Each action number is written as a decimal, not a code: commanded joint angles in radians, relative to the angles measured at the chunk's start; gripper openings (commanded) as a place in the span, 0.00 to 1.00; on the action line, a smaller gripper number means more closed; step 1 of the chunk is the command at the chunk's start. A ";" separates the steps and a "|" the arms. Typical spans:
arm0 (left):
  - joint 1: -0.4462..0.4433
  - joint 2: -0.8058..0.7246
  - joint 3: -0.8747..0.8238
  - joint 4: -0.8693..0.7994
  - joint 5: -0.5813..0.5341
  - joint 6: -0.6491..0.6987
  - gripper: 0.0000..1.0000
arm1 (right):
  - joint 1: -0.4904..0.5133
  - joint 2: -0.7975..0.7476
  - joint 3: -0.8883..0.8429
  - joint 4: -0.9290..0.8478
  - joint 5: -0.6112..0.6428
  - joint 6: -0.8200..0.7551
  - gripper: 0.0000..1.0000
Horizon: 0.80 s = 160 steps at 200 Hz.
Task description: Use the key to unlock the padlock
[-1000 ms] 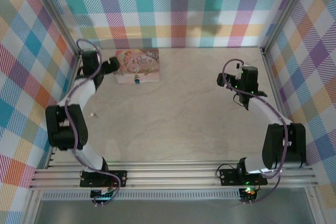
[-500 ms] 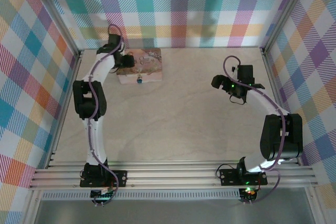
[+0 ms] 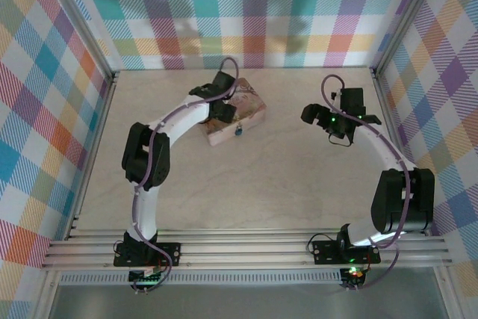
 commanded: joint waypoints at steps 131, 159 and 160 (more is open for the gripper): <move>0.252 -0.454 -0.578 0.192 0.481 -0.481 0.74 | 0.210 0.667 0.819 -0.278 -0.107 -0.097 0.97; 0.273 -0.474 -0.696 0.242 0.505 -0.526 0.70 | 0.232 0.765 0.941 -0.278 -0.206 -0.101 0.93; 0.273 -0.473 -0.698 0.245 0.508 -0.526 0.70 | 0.232 0.769 0.944 -0.278 -0.210 -0.100 0.93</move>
